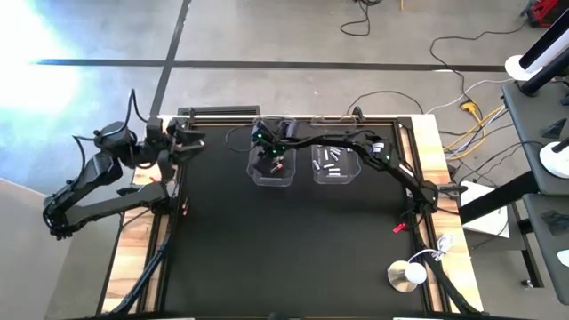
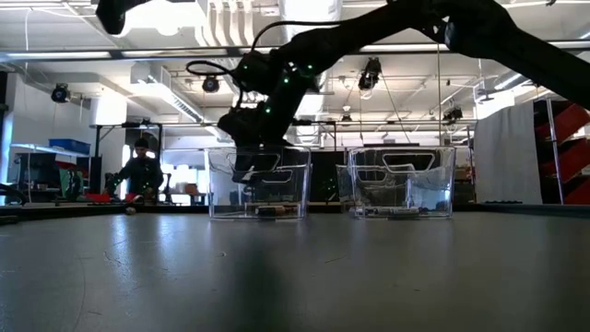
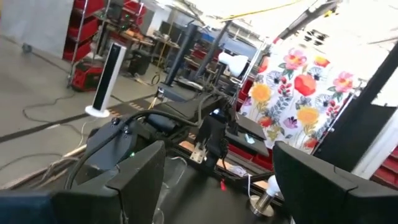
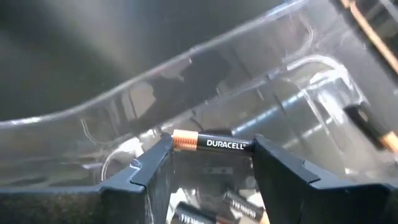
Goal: Sort batteries
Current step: Put the black battery into the left transparent bin
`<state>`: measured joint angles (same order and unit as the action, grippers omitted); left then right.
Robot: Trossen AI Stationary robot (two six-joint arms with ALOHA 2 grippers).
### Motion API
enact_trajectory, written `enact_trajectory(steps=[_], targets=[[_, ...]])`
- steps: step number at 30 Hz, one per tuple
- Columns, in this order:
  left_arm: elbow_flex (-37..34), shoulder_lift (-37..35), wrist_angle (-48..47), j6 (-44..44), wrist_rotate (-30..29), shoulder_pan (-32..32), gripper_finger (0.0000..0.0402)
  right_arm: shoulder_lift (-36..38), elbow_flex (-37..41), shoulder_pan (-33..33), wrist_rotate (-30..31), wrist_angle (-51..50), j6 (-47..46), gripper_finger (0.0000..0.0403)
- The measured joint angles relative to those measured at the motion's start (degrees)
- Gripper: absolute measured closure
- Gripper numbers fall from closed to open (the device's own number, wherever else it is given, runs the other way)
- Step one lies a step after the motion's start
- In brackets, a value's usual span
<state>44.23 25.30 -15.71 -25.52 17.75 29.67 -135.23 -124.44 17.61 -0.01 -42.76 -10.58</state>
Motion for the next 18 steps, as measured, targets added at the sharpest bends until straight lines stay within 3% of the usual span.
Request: enact_trajectory(steps=[9, 18], targets=[[0.0, -0.4, -10.6, -4.9, 1.6, 0.0, 0.0129, 0.0, 3.7, 0.2, 1.5, 1.9, 5.1, 0.0219], [0.0, -2.4, -40.9, -9.0, 4.2, 0.0, 0.0129, 0.0, 5.6, 0.2, 1.6, 2.9, 7.8, 0.0217]])
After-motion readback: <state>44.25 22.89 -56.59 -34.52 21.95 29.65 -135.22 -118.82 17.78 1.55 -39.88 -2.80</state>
